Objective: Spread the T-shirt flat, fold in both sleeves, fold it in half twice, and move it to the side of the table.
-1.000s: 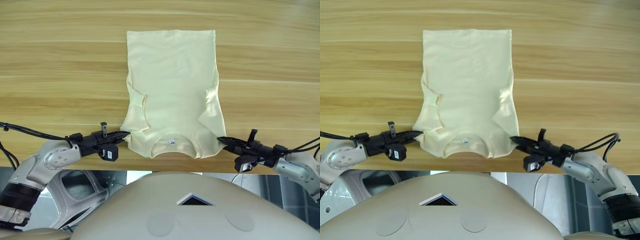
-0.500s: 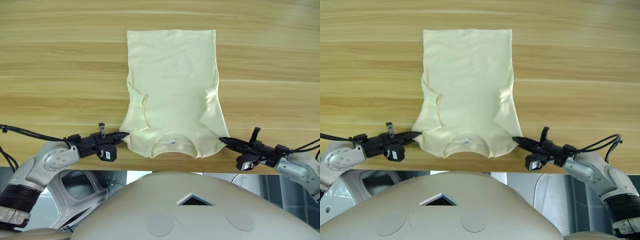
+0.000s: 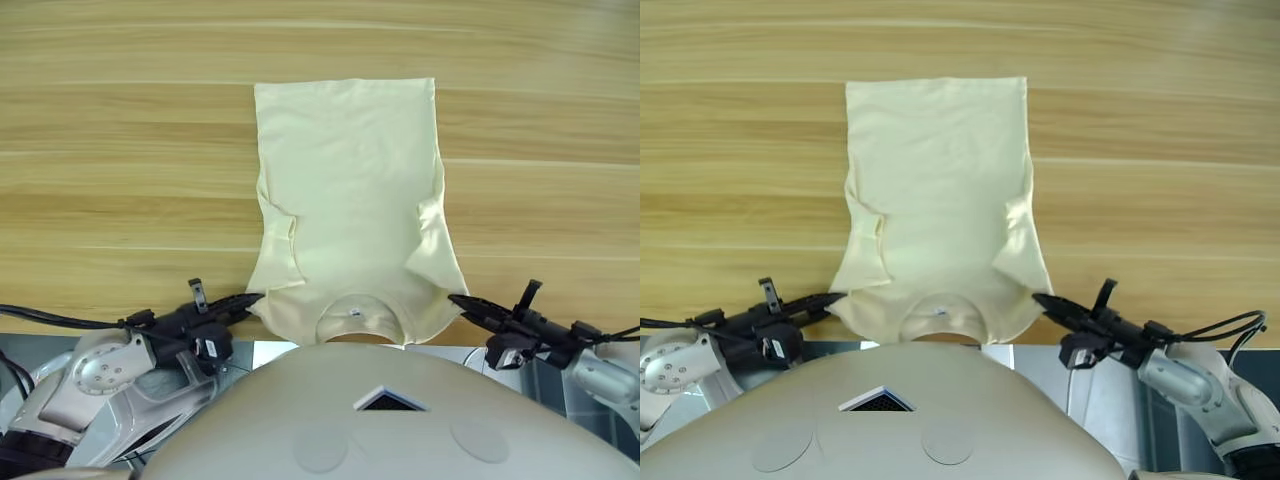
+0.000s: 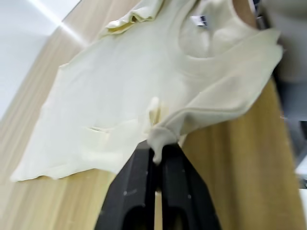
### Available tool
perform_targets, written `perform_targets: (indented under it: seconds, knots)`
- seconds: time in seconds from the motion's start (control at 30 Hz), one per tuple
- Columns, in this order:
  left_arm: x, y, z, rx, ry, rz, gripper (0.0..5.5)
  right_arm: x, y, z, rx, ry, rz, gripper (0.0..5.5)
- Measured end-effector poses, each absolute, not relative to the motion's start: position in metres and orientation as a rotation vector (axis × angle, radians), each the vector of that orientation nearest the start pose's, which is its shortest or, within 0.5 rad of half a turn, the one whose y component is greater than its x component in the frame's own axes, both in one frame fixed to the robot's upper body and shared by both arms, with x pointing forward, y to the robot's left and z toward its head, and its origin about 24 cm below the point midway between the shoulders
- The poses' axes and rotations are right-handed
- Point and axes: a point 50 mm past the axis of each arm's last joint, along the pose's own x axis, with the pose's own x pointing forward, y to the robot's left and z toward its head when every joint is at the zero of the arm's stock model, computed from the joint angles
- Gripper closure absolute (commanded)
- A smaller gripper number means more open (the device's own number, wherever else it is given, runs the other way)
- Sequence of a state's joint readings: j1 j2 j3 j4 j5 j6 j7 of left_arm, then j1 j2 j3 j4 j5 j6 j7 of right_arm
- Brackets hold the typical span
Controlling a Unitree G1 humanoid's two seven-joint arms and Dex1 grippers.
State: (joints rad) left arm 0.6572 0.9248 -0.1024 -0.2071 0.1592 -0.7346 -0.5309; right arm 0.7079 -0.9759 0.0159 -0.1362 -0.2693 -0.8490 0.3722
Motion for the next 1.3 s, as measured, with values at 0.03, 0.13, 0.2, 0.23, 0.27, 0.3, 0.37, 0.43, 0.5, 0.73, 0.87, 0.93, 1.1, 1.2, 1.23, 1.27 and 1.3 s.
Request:
perform_targets:
  seconds: [0.03, 0.13, 0.2, 0.23, 0.27, 0.3, 0.37, 0.43, 0.5, 0.73, 0.87, 0.93, 1.1, 1.2, 1.23, 1.27, 1.3]
  knots:
    - [0.102, 0.217, 0.045, 0.814, 0.009, -1.115, 5.50, 0.102, -0.233, 0.052, -0.938, -0.062, 1.046, 5.48]
    - [0.142, 0.214, 0.047, 0.728, -0.097, -0.932, 5.50, 0.155, -0.214, 0.068, -0.833, -0.248, 0.909, 5.48]
    - [0.172, 0.211, 0.051, 0.662, -0.160, -0.823, 5.50, 0.184, -0.204, 0.080, -0.759, -0.341, 0.858, 5.48]
    - [0.183, 0.211, 0.051, 0.646, -0.172, -0.795, 5.50, 0.193, -0.202, 0.081, -0.733, -0.353, 0.844, 5.48]
    - [0.192, 0.210, 0.051, 0.624, -0.181, -0.768, 5.50, 0.202, -0.201, 0.080, -0.721, -0.352, 0.833, 5.48]
    - [0.196, 0.210, 0.050, 0.614, -0.185, -0.754, 5.50, 0.207, -0.200, 0.079, -0.714, -0.353, 0.832, 5.48]
    - [0.212, 0.206, 0.047, 0.573, -0.201, -0.704, 5.50, 0.226, -0.200, 0.075, -0.687, -0.337, 0.792, 5.48]
    - [0.232, 0.204, 0.045, 0.547, -0.210, -0.647, 5.50, 0.247, -0.200, 0.070, -0.666, -0.314, 0.741, 5.48]
    - [0.255, 0.198, 0.047, 0.532, -0.227, -0.603, 5.50, 0.271, -0.200, 0.067, -0.669, -0.282, 0.680, 5.48]
    - [0.311, 0.183, 0.032, 0.481, -0.128, -0.485, 5.50, 0.327, -0.198, 0.043, -0.687, -0.110, 0.466, 5.48]
    - [0.322, 0.179, 0.019, 0.469, -0.040, -0.430, 5.50, 0.342, -0.190, 0.033, -0.683, -0.021, 0.373, 5.48]
    - [0.328, 0.181, 0.018, 0.461, -0.010, -0.389, 4.93, 0.349, -0.185, 0.033, -0.689, 0.006, 0.335, 5.13]
    - [0.336, 0.190, 0.020, 0.393, 0.023, -0.281, 4.06, 0.356, -0.181, 0.030, -0.694, 0.083, 0.269, 4.17]
    - [0.349, 0.189, 0.033, 0.334, 0.004, -0.219, 3.59, 0.366, -0.175, 0.039, -0.668, 0.093, 0.226, 3.64]
    - [0.353, 0.187, 0.035, 0.319, 0.024, -0.206, 3.36, 0.370, -0.173, 0.043, -0.642, 0.100, 0.200, 3.38]
    - [0.356, 0.183, 0.035, 0.305, 0.042, -0.202, 3.10, 0.373, -0.168, 0.046, -0.623, 0.112, 0.190, 3.09]
    - [0.359, 0.180, 0.036, 0.297, 0.067, -0.201, 2.97, 0.375, -0.166, 0.046, -0.604, 0.133, 0.177, 2.93]
